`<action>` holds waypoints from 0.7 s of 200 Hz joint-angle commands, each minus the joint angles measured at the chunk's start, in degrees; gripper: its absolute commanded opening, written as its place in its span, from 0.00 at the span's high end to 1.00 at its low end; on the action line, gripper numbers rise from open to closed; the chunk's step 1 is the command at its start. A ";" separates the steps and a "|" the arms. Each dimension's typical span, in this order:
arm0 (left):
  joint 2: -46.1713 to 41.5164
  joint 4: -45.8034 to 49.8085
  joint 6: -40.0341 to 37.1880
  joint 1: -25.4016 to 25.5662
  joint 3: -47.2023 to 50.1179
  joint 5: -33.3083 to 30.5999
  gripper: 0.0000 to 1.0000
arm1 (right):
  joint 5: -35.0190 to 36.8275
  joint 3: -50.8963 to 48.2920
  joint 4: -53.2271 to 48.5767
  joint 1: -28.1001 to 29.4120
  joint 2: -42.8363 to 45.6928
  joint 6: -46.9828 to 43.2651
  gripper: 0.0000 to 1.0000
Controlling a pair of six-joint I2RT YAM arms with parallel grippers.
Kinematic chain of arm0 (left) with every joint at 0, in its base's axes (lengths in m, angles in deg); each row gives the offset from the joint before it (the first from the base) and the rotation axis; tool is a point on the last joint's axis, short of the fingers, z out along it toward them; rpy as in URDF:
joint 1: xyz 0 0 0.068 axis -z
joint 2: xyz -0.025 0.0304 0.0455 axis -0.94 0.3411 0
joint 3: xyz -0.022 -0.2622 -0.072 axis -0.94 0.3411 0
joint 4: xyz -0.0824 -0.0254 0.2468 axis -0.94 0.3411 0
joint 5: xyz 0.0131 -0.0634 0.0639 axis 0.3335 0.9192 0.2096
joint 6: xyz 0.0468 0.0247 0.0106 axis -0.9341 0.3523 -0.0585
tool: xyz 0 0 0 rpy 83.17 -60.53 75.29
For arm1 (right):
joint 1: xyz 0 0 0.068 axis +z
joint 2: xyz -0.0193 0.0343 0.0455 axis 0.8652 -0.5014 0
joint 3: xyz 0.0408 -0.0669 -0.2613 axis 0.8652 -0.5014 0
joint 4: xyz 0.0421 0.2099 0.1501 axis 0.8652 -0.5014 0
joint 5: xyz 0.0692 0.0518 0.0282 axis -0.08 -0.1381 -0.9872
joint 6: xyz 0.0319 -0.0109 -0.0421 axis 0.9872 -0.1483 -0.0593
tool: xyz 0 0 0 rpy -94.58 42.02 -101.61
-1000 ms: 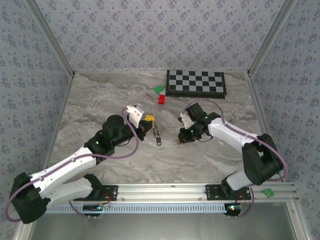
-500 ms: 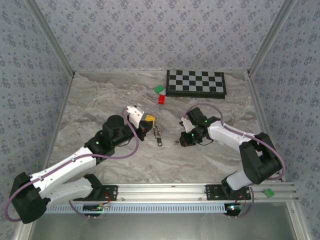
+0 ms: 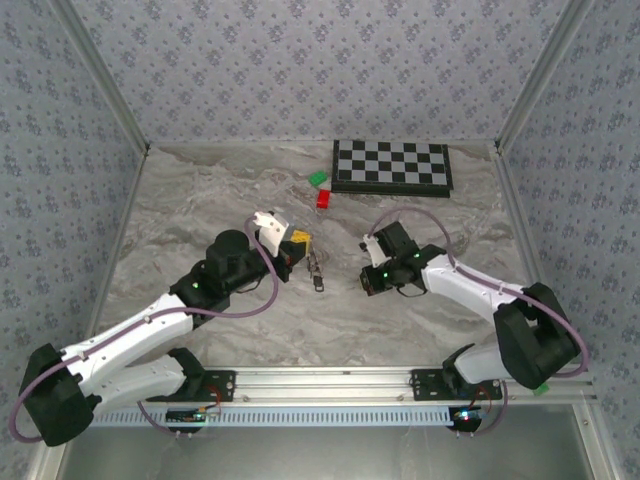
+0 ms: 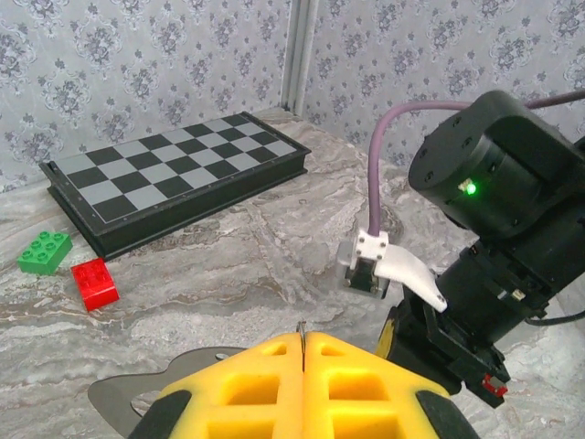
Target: Put the keys on the keyring
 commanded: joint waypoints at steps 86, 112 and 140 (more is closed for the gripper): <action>0.26 -1.71 -0.14 0.27 -0.60 0.98 1.00 | 6.34 -3.50 -2.79 4.58 -2.17 4.13 0.89; 0.22 -1.64 -0.12 0.29 -0.65 0.90 1.00 | 7.31 -2.27 -4.28 4.62 0.25 4.52 0.79; 0.18 -1.71 -0.11 0.24 -0.66 0.94 1.00 | 8.97 -1.18 -4.96 4.61 3.11 4.84 0.74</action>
